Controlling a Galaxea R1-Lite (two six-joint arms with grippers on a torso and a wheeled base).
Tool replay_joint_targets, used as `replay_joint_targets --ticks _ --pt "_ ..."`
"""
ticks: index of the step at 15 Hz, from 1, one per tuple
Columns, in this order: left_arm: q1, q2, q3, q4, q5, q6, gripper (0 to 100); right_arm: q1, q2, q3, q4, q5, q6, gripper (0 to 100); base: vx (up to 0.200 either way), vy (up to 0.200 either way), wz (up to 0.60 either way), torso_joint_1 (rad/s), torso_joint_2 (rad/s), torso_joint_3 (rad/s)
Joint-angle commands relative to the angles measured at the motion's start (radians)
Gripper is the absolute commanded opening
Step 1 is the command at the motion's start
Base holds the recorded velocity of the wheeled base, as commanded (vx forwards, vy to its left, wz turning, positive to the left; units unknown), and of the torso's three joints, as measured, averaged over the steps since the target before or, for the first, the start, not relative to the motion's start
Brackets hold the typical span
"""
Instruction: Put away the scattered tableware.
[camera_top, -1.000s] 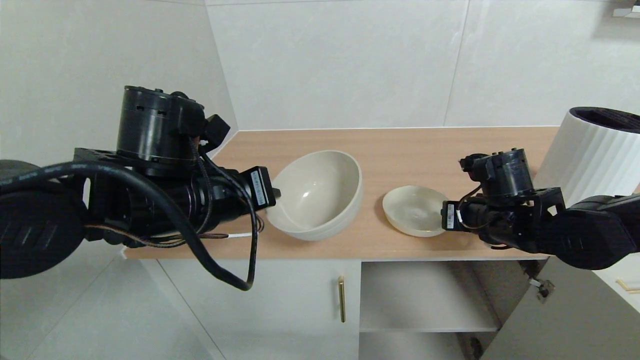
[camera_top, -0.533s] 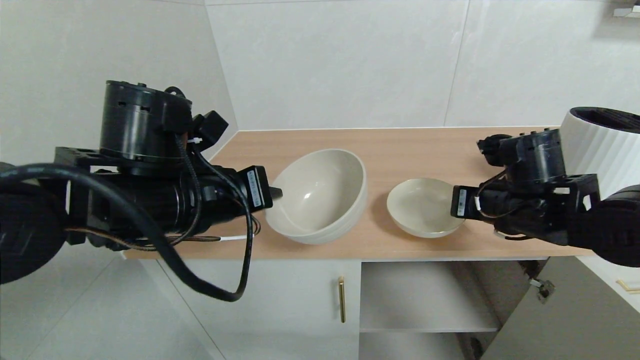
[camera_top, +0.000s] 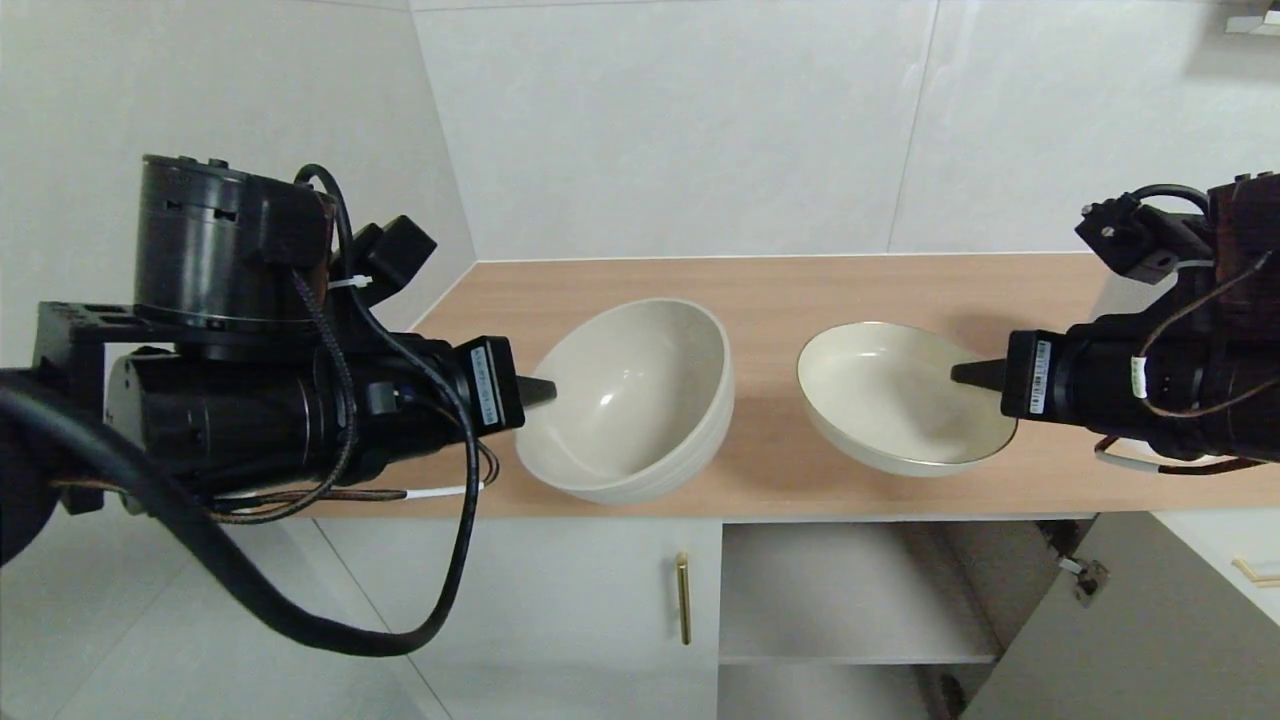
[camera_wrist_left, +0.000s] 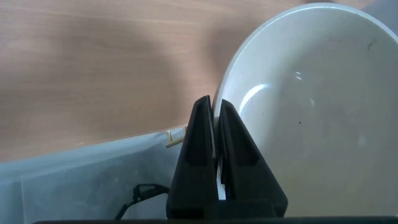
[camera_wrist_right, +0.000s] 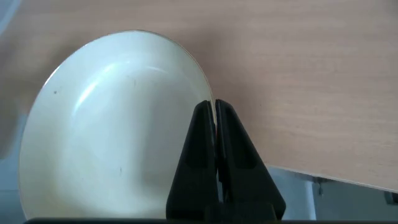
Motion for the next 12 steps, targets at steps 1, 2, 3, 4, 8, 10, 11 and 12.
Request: replay_joint_targets --ticks 1,2,3,4,8,10,11,12 --pt "0.0 -0.002 0.0 0.001 0.0 -0.001 0 0.0 -0.03 0.011 0.001 0.002 0.0 0 -0.2 0.0 0.0 0.012 0.01 0.007" --pt "0.0 -0.002 0.0 0.001 0.0 -0.001 0 0.0 -0.036 0.029 -0.007 0.002 -0.002 0 -0.2 0.0 0.0 0.002 0.0 0.002" --pt "0.0 -0.002 0.0 0.001 0.0 -0.001 0 0.0 -0.036 0.035 -0.01 0.0 -0.005 0 -0.2 0.0 0.0 -0.007 0.0 0.007" --pt "0.0 -0.002 0.0 0.001 0.0 -0.001 0 -0.009 -0.039 0.042 -0.021 0.0 -0.005 0 -0.2 0.0 0.0 -0.012 -0.02 0.012" --pt "0.0 -0.002 0.0 0.001 0.002 0.001 0 -0.013 -0.03 0.049 -0.022 -0.001 -0.009 0 0.0 0.0 0.0 0.0 0.0 0.0" --pt "-0.001 -0.002 0.0 0.002 0.002 0.003 0 -0.013 -0.028 0.063 -0.024 0.0 -0.012 0 0.0 0.0 0.0 0.0 0.0 0.0" --pt "0.0 -0.002 0.006 0.004 0.002 0.013 0 -0.013 -0.027 0.069 -0.032 0.0 -0.022 0 0.0 0.0 0.0 0.0 0.0 0.0" --pt "-0.001 -0.003 0.014 0.004 0.002 0.03 0 -0.013 -0.027 0.08 -0.042 0.0 -0.043 0 0.0 0.0 0.0 -0.076 0.19 0.105"
